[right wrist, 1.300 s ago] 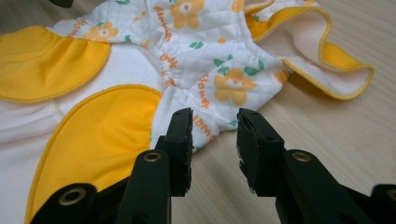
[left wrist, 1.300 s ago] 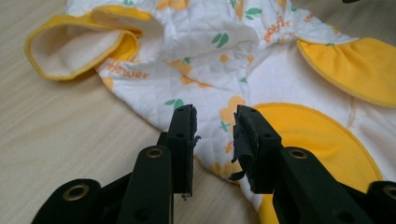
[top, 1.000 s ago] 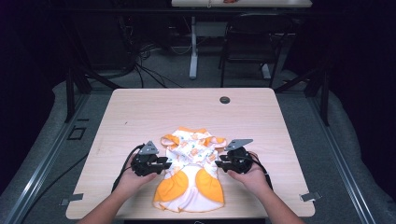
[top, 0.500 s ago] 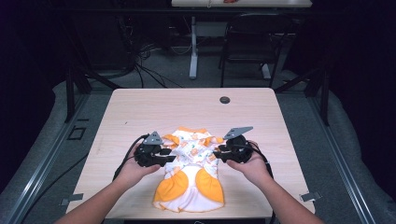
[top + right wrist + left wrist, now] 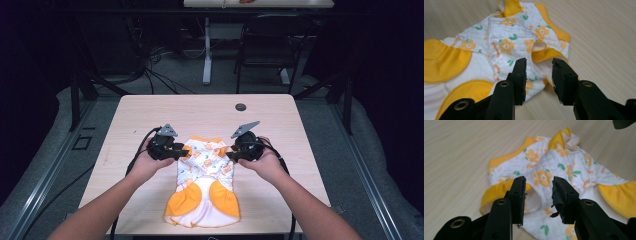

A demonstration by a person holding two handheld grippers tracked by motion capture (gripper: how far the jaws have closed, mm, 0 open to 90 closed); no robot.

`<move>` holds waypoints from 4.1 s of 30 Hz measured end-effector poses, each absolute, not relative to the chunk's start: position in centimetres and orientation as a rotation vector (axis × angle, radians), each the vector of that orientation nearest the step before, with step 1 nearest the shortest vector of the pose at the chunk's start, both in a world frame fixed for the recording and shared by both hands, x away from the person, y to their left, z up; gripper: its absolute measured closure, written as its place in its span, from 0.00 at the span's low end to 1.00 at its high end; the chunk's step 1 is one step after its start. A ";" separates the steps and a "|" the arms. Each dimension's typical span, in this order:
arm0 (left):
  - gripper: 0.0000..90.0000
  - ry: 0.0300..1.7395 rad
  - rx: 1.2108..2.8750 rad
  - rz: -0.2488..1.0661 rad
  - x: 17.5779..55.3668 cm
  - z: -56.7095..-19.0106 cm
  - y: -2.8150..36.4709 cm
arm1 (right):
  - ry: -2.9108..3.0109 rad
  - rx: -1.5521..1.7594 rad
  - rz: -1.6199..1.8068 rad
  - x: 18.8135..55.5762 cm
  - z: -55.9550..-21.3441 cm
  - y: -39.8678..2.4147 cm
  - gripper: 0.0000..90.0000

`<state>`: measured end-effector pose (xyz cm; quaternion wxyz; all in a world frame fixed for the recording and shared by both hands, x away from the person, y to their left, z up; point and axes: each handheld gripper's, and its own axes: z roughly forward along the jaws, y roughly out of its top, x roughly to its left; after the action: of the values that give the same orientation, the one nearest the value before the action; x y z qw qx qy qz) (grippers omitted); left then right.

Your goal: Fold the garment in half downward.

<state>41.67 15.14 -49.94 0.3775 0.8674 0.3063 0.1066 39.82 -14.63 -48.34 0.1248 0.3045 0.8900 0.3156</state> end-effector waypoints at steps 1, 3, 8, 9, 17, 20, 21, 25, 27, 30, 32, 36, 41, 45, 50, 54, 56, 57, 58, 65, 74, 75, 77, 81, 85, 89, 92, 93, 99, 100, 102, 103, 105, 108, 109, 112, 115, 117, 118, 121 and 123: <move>0.71 0.787 2.221 0.284 42.0 -49.8 15.1 | 2.600 0.888 0.897 40.5 -48.2 -14.5 0.73; 0.71 0.776 2.226 0.300 42.6 -49.6 15.1 | 2.599 0.890 0.897 40.7 -48.2 -14.4 0.73; 0.72 0.765 2.250 0.292 44.4 -49.2 14.7 | 2.622 0.864 0.846 42.8 -48.1 -13.9 0.75; 0.72 0.763 2.252 0.291 44.8 -49.1 14.6 | 2.625 0.877 0.856 43.2 -48.2 -13.8 0.76; 0.73 0.826 2.265 0.296 47.6 -50.3 14.1 | 2.619 0.905 0.802 46.0 -49.8 -12.1 0.75; 0.73 0.824 2.274 0.285 48.1 -50.9 14.2 | 2.616 0.915 0.796 46.5 -50.4 -12.1 0.75; 0.73 0.827 2.280 0.281 48.3 -51.3 14.2 | 2.616 0.920 0.792 46.8 -50.7 -12.1 0.75; 0.72 0.856 2.285 0.283 48.9 -52.4 14.2 | 2.596 0.976 0.766 48.0 -52.1 -12.1 0.75; 0.71 0.870 2.286 0.292 49.2 -52.9 14.3 | 2.575 1.011 0.791 48.3 -52.7 -11.9 0.74; 0.70 0.894 2.283 0.297 49.6 -53.4 14.3 | 2.583 1.023 0.760 48.6 -53.2 -11.9 0.72; 0.70 0.897 2.283 0.296 49.6 -53.6 14.3 | 2.584 1.027 0.753 48.8 -53.4 -11.9 0.71; 0.69 0.896 2.277 0.303 49.6 -54.3 14.1 | 2.585 1.046 0.760 48.9 -54.1 -11.7 0.69; 0.66 0.910 2.281 0.287 49.4 -55.5 14.1 | 2.625 1.038 0.738 48.8 -54.7 -11.5 0.65; 0.64 0.907 2.290 0.277 49.4 -56.1 14.0 | 2.651 1.042 0.701 48.9 -55.1 -11.4 0.61; 0.64 0.913 2.292 0.282 49.3 -56.3 14.0 | 2.647 1.058 0.705 48.9 -55.4 -11.4 0.60; 0.65 0.907 2.289 0.280 49.0 -56.9 14.0 | 2.646 1.100 0.726 49.1 -55.6 -11.7 0.61; 0.66 0.913 2.281 0.278 49.0 -56.9 14.1 | 2.650 1.105 0.729 49.1 -55.7 -11.8 0.62; 0.67 0.919 2.277 0.273 49.0 -56.9 14.1 | 2.647 1.124 0.745 49.1 -55.8 -12.0 0.65; 0.67 0.920 2.276 0.266 49.0 -56.9 14.2 | 2.647 1.124 0.745 49.1 -55.8 -12.0 0.65; 0.79 0.925 2.279 0.232 48.8 -56.9 14.0 | 2.651 1.123 0.770 48.7 -55.9 -12.0 0.79; 0.92 0.911 2.285 0.221 48.6 -56.8 13.8 | 2.675 1.064 0.737 48.4 -55.8 -11.5 0.97; 0.93 0.918 2.290 0.230 48.6 -56.7 13.7 | 2.670 1.049 0.719 48.3 -55.7 -11.3 0.98; 0.93 0.920 2.300 0.244 48.5 -56.6 13.6 | 2.664 1.030 0.696 48.2 -55.6 -11.2 0.98; 0.94 0.924 2.308 0.252 48.5 -56.4 13.5 | 2.657 1.018 0.698 48.0 -55.3 -11.2 0.99; 0.94 0.923 2.300 0.261 48.3 -56.0 13.7 | 2.646 1.008 0.726 47.9 -54.9 -11.4 0.99; 0.94 0.918 2.284 0.268 48.2 -55.3 14.1 | 2.624 1.003 0.781 47.6 -54.0 -11.7 0.99; 0.95 0.893 2.277 0.283 48.0 -54.1 14.4 | 2.622 0.986 0.799 47.4 -53.3 -11.9 0.99; 0.94 0.893 2.277 0.283 48.0 -54.1 14.4 | 2.622 0.986 0.799 47.4 -53.3 -11.9 0.99; 0.95 0.869 2.263 0.315 47.7 -52.2 14.5 | 2.579 0.986 0.865 47.1 -51.9 -12.5 0.99; 0.95 0.865 2.260 0.322 47.7 -52.0 14.5 | 2.575 0.976 0.856 47.1 -51.6 -12.6 0.99; 0.95 0.865 2.255 0.330 47.7 -51.6 14.6 | 2.567 0.969 0.870 47.1 -50.9 -12.6 0.99; 0.95 0.866 2.251 0.329 47.7 -51.5 14.7 | 2.563 0.962 0.872 47.1 -50.5 -12.6 0.99; 0.95 0.862 2.244 0.339 47.8 -51.0 14.9 | 2.557 0.942 0.875 47.0 -49.6 -12.5 0.99; 0.95 0.864 2.228 0.350 47.8 -50.4 15.0 | 2.549 0.923 0.866 47.0 -49.0 -12.3 0.99; 0.95 0.864 2.228 0.350 47.8 -50.4 15.0 | 2.549 0.923 0.866 47.0 -49.0 -12.3 0.99; 0.95 0.858 2.219 0.359 47.8 -49.7 15.2 | 2.537 0.903 0.865 47.1 -48.1 -12.1 0.99; 0.95 0.857 2.207 0.374 47.8 -49.1 15.4 | 2.528 0.888 0.874 47.0 -47.5 -12.0 0.99; 0.95 0.857 2.206 0.381 47.8 -48.9 15.5 | 2.524 0.883 0.875 47.0 -47.2 -11.9 0.99; 0.95 0.855 2.196 0.389 47.8 -48.5 15.5 | 2.524 0.874 0.870 47.0 -47.0 -11.9 0.99; 0.95 0.853 2.189 0.390 47.8 -48.1 15.7 | 2.513 0.866 0.873 47.0 -46.6 -11.8 0.99; 0.95 0.851 2.186 0.397 47.7 -47.8 15.7 | 2.513 0.854 0.865 47.0 -46.2 -11.8 0.99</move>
<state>47.73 15.68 -47.84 0.3721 0.8528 0.3322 0.1549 46.95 -11.76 -46.17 0.1744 0.3012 0.8864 0.3050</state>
